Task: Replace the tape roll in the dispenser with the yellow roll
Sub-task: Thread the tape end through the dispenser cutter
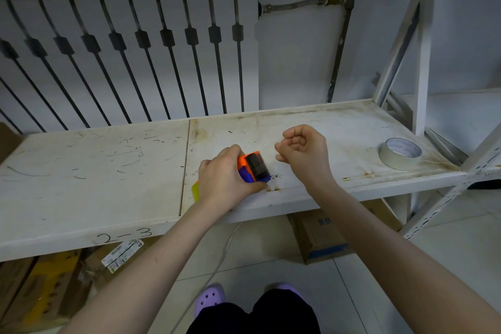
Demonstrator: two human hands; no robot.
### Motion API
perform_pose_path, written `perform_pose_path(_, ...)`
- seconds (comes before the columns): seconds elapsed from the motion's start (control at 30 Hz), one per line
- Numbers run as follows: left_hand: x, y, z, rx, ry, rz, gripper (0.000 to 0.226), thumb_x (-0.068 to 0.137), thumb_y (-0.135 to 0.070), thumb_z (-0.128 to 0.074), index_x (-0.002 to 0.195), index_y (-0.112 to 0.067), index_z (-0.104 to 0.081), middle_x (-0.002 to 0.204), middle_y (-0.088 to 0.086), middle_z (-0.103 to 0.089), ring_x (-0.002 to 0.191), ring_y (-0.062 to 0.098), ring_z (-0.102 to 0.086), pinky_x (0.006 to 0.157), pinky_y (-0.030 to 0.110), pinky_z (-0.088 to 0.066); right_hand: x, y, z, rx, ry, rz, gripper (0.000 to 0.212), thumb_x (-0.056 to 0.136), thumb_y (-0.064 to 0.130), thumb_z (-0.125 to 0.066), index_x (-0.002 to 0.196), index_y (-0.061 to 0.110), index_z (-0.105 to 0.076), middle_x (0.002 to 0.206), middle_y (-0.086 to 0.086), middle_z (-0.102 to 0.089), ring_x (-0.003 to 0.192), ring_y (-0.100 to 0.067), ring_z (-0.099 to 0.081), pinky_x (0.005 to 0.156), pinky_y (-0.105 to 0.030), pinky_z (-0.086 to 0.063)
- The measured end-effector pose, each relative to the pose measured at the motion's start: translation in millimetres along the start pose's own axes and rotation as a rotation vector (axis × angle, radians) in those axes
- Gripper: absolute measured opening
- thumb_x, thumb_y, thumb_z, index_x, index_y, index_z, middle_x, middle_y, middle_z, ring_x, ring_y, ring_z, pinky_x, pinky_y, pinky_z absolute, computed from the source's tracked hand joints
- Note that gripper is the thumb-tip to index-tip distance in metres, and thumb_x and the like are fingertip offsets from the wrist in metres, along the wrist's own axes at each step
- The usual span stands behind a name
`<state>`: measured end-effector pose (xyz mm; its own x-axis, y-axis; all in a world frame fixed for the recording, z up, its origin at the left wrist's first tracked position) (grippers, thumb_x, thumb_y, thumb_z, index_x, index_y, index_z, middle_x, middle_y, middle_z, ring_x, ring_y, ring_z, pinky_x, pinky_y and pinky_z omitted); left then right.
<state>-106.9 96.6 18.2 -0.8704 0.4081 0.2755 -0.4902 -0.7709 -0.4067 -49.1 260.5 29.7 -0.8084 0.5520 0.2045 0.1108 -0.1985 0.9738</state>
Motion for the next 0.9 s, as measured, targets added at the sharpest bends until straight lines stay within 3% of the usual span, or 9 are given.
perform_pose_path(0.13, -3.6, -0.6, 5.6, -0.074, -0.014, 0.012, 0.058, 0.052, -0.058, -0.078, 0.085, -0.026, -0.044, 0.084, -0.009, -0.056, 0.073, 0.015, -0.053, 0.074, 0.034, -0.049, -0.4, -12.9, 1.0, 0.107, -0.006, -0.117, 0.019, 0.08, 0.001, -0.066, 0.096, 0.006, -0.058, 0.078, -0.005, -0.06, 0.071, -0.014, -0.063, 0.062, -0.02, -0.059)
perform_pose_path(0.3, -7.4, 0.9, 6.6, -0.131, -0.026, 0.012, 0.056, 0.052, -0.055, -0.08, 0.087, -0.024, -0.048, 0.085, -0.007, -0.059, 0.075, 0.016, -0.055, 0.07, 0.033, -0.05, -3.2, -25.0, -1.4, 0.194, -0.003, -0.195, 0.02, 0.079, 0.0, -0.067, 0.095, 0.006, -0.057, 0.078, -0.005, -0.059, 0.072, -0.015, -0.063, 0.059, -0.018, -0.058)
perform_pose_path(0.43, -10.5, 2.0, 5.6, -0.178, -0.025, 0.005, 0.056, 0.054, -0.052, -0.082, 0.09, -0.026, -0.048, 0.088, -0.008, -0.059, 0.079, 0.013, -0.054, 0.06, 0.022, -0.044, -5.4, -35.7, -5.3, 0.229, 0.004, -0.241, 0.022, 0.079, 0.001, -0.068, 0.098, 0.005, -0.057, 0.081, -0.006, -0.06, 0.077, -0.017, -0.064, 0.061, -0.019, -0.058)
perform_pose_path(0.9, -15.9, 2.3, 8.2, -0.277, -0.016, -0.004, 0.055, 0.056, -0.046, -0.084, 0.094, -0.029, -0.047, 0.093, -0.013, -0.056, 0.087, 0.008, -0.05, 0.062, 0.008, -0.034, -15.0, -64.2, -23.2, 0.274, 0.033, -0.436, 0.017, 0.082, 0.002, -0.065, 0.094, 0.009, -0.056, 0.098, -0.013, -0.061, 0.087, -0.021, -0.064, 0.071, -0.024, -0.057)
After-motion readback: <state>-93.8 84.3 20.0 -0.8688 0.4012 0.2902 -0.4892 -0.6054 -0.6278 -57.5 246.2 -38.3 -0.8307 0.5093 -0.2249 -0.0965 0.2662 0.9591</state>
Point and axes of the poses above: each hand's wrist, its own x-axis towards the middle knuckle, its own z-axis out of the back of the hand, y = z × x, the point moved 10 cm from there along x, towards the middle knuckle
